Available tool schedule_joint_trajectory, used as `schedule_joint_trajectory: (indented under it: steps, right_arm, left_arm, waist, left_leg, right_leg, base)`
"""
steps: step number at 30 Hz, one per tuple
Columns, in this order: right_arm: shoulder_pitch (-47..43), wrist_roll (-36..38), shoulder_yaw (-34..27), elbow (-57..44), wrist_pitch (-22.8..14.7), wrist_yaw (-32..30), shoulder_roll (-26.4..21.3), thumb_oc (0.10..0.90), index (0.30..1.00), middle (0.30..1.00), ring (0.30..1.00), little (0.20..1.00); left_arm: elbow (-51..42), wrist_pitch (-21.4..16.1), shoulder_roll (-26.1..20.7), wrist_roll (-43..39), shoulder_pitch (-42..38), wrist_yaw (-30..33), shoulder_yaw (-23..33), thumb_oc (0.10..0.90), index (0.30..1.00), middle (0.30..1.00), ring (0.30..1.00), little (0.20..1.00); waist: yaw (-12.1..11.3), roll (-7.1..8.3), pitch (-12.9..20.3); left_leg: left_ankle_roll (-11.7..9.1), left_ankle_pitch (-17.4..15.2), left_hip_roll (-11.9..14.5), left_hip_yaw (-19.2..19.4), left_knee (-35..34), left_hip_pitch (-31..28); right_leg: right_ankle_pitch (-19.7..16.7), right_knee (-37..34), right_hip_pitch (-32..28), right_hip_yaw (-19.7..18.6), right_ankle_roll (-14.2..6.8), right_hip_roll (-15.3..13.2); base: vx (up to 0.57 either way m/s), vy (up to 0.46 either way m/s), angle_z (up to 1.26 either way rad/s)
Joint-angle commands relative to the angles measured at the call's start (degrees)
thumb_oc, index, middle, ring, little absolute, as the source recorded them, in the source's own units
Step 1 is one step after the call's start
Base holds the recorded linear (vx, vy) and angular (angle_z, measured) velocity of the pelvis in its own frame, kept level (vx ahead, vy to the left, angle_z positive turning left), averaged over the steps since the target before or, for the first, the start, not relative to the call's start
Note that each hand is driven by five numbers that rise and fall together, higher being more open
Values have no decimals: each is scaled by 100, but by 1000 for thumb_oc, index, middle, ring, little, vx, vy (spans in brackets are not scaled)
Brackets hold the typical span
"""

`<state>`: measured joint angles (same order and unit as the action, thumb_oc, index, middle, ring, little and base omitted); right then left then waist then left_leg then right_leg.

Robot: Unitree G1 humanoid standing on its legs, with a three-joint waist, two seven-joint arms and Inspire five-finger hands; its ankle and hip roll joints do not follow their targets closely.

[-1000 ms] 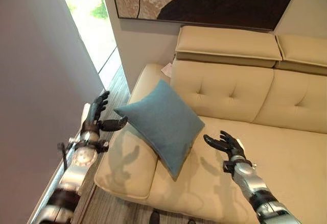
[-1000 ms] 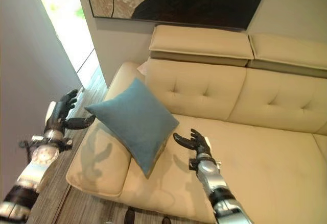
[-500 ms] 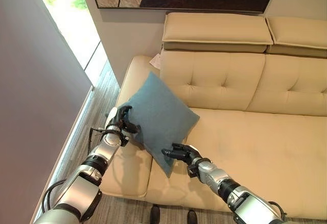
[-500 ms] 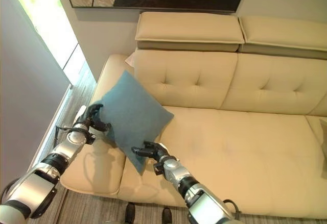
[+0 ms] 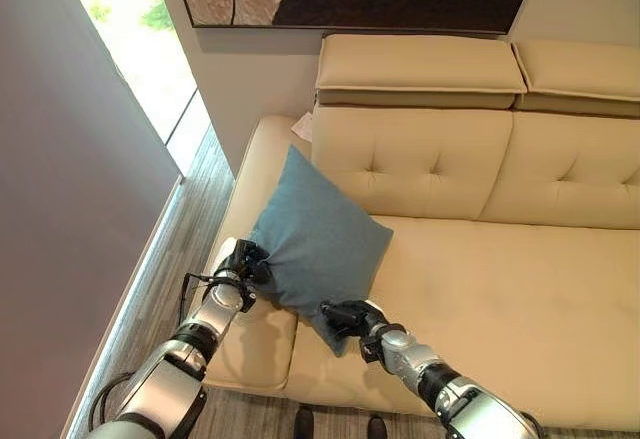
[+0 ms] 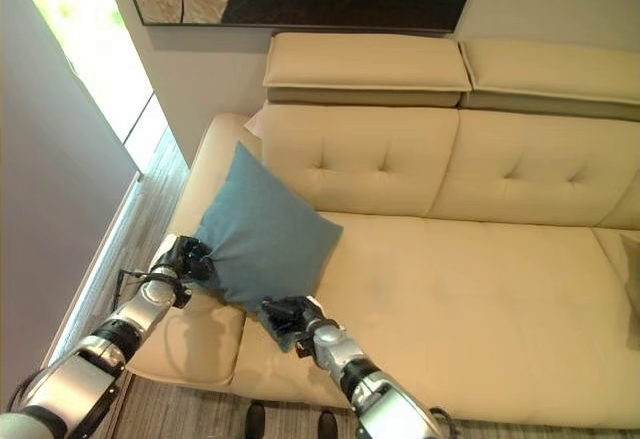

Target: Pick up all the scattered cushions and arrange them neatly on the sofa.

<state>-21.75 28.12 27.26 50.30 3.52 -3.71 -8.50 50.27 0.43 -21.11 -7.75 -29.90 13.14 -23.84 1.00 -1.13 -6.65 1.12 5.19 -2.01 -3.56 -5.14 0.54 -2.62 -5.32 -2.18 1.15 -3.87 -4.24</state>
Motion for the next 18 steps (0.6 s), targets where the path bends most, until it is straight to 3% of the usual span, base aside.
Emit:
schedule_joint_trajectory:
  steps: [1,4,7,9,11,15,18]
  right_arm:
    - [105,-12,-768,-711,-709,-295,-410,800,900,900,900,900]
    - [541,-478,-1358,-800,-713,-595,-668,800,900,900,900,900]
    - [591,-692,-1745,-75,-605,-776,-693,800,900,900,900,900]
    - [550,-737,-1763,144,-584,-779,-669,800,900,900,900,900]
    - [473,-802,-1779,715,-497,-841,-590,800,900,900,900,900]
    - [363,-990,-1639,1151,-386,-901,-459,800,900,900,900,900]
    - [237,-738,-1480,1246,-441,-645,-267,800,900,900,900,900]
  left_arm:
    - [-540,-498,83,-380,-361,-33,220,400,300,300,300,300]
    - [-1373,-641,62,-1172,-69,-65,468,400,300,300,300,300]
    - [-2697,-850,-117,-1904,221,-324,425,400,300,300,300,300]
    - [-2960,-857,-189,-2073,295,-392,404,400,300,300,300,300]
    - [-3852,-907,-276,-2922,601,-645,209,400,300,300,300,300]
    - [-4579,-855,-511,-3330,804,-789,47,400,300,300,300,300]
    - [-5058,-816,-731,-3314,1022,-923,-38,400,300,300,300,300]
  waist:
    - [149,4,55]
    - [170,-51,121]
    - [126,-145,194]
    - [109,-167,204]
    - [20,-234,233]
    - [-63,-279,264]
    - [-160,-306,255]
  left_leg:
    - [-101,-695,-91,82,14,-285]
    - [-76,-722,-102,70,14,-340]
    - [-62,-710,-131,-1,14,-338]
    - [-61,-703,-139,-23,14,-339]
    - [-53,-704,-178,-82,14,-353]
    - [-51,-706,-212,-167,14,-375]
    - [-55,-693,-244,-269,14,-369]
  right_leg:
    - [492,189,-633,119,-292,-96]
    - [504,178,-675,140,-297,-104]
    - [532,186,-693,213,-296,-117]
    - [538,186,-702,235,-296,-119]
    - [552,185,-760,297,-297,-124]
    - [570,186,-825,388,-300,-132]
    - [604,253,-842,473,-288,-143]
  base:
    - [0,0,0]
    - [0,0,0]
    - [0,0,0]
    - [0,0,0]
    - [0,0,0]
    - [7,-6,15]
    - [-9,-12,23]
